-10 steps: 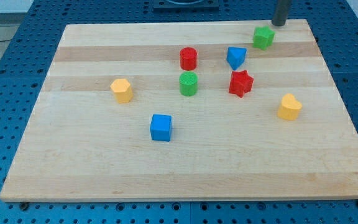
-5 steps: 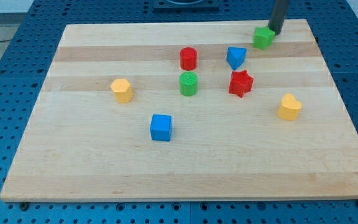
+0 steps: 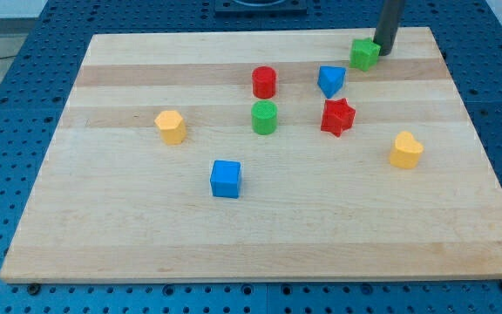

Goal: Push the yellow hexagon towards the top center of the board

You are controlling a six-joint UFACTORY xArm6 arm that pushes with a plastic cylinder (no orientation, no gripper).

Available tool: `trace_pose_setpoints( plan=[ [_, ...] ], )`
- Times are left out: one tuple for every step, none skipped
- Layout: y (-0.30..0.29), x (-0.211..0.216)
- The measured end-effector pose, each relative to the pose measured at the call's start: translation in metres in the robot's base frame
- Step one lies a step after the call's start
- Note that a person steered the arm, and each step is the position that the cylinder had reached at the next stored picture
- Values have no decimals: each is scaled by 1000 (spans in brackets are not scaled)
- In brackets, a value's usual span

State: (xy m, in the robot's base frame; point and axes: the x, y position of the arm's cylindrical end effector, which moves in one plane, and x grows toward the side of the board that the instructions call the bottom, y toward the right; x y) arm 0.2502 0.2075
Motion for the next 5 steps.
trace_pose_setpoints(
  plan=[
    [46,18],
    [77,66],
    [102,138],
    [106,220],
    [80,295]
  ],
)
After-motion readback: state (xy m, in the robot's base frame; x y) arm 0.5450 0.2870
